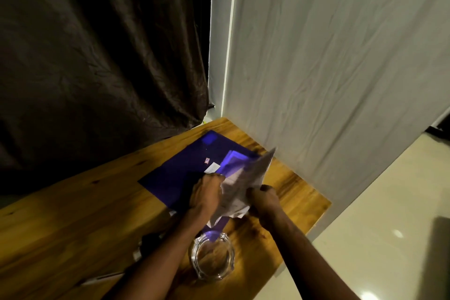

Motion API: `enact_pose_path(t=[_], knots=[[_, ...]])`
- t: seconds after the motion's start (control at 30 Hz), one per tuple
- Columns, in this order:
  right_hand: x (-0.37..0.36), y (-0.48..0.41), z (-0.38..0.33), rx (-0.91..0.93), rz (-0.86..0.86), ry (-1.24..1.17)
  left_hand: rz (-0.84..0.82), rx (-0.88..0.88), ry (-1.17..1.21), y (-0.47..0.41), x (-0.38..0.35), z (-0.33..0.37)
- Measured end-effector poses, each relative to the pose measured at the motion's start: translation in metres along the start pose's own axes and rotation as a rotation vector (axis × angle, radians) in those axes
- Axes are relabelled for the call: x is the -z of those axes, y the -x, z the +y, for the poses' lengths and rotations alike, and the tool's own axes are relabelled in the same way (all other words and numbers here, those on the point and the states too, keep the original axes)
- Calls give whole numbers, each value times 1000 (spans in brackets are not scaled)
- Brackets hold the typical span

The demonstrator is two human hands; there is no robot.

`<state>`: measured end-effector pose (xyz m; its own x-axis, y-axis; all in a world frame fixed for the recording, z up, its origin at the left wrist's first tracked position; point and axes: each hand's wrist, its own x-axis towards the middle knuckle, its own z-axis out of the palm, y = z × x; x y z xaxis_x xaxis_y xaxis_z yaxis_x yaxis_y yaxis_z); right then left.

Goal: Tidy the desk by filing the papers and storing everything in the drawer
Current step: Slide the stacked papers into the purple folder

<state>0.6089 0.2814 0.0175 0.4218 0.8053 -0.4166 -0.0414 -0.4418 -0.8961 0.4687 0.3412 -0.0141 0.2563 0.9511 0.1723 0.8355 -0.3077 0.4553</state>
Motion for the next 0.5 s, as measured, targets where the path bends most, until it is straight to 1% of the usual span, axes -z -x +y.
enact_pose_path(t=[0.13, 0.17, 0.2, 0.27, 0.4, 0.5], knots=[[1, -13, 11, 27, 153, -98, 125, 21, 87, 4, 1, -2], [2, -11, 10, 24, 166, -147, 152, 37, 108, 5, 0, -3], [2, -11, 8, 17, 158, -211, 174, 56, 137, 6, -2, -3], [0, -9, 5, -24, 91, -318, 193, 68, 208, 5, -6, 0], [-11, -11, 8, -57, -42, -357, 197, 42, 307, 4, -11, 13], [-7, -19, 15, 17, -10, -379, 274, 33, 364, 5, -12, 11]])
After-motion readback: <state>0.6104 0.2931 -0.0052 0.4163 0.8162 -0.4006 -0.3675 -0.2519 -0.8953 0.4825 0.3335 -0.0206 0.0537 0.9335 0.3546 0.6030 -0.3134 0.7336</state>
